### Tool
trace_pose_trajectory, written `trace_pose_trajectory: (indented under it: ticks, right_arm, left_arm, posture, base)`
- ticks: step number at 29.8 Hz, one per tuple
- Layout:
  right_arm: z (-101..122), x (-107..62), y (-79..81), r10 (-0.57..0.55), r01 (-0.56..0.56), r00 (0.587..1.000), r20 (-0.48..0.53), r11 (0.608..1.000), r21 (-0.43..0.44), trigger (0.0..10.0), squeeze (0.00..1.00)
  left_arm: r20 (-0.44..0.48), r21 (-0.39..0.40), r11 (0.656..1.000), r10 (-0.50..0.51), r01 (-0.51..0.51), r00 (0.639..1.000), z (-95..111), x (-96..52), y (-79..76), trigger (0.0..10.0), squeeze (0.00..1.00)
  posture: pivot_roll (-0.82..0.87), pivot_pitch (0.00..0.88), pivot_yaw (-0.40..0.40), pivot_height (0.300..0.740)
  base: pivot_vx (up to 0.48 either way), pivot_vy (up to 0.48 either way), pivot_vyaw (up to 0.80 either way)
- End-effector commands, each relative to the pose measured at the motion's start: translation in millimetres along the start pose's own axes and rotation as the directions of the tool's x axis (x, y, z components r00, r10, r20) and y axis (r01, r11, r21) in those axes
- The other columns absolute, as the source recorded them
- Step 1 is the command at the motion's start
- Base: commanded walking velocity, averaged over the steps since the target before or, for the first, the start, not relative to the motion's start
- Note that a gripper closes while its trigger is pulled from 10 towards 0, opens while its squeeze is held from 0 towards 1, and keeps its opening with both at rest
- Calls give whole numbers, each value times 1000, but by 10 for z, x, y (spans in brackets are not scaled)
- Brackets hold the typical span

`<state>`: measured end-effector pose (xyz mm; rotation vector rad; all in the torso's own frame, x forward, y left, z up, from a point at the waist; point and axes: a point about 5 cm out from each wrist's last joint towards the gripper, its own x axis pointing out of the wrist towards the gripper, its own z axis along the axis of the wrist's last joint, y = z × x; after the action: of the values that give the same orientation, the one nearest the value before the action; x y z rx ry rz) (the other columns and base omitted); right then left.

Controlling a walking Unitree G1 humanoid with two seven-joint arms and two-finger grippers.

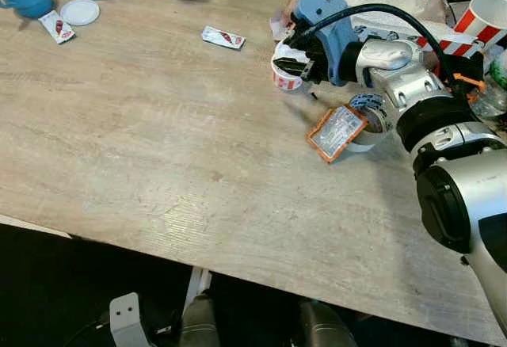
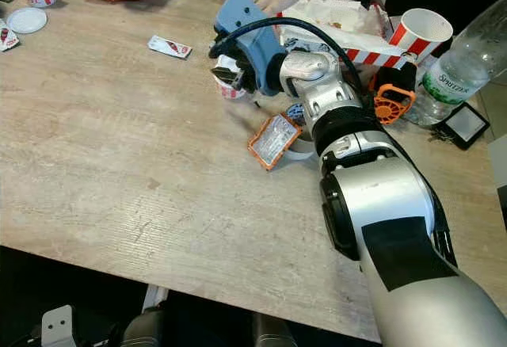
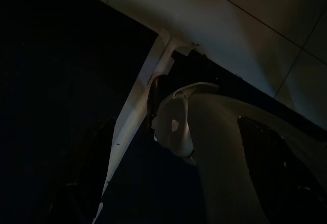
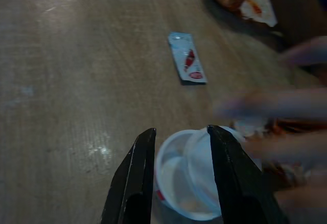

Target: Restocking fridge

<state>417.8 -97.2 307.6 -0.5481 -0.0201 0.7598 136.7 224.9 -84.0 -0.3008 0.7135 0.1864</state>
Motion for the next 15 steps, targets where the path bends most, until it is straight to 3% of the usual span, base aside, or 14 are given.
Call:
trace_pose_trajectory:
  ticks: [1,8,15]
  right_arm:
    - [-62,4,21,-7,7,1000,2,1000,11,10000,0]
    - [-134,-6,93,107,-107,994,-15,994,-17,10000,0]
    - [-129,-32,63,106,-106,994,-13,994,-19,10000,0]
  left_arm:
    - [-169,-6,999,-35,35,985,-383,-119,-102,10000,0]
    - [-171,-3,999,-33,33,985,-392,-129,-91,10000,0]
    - [-173,-3,999,-35,35,984,-382,-114,-108,10000,0]
  posture:
    - [-24,299,-73,740]
    - [-24,301,-72,740]
    - [-29,296,-72,740]
  base:
    - [0,0,0]
    - [0,0,0]
    - [0,0,0]
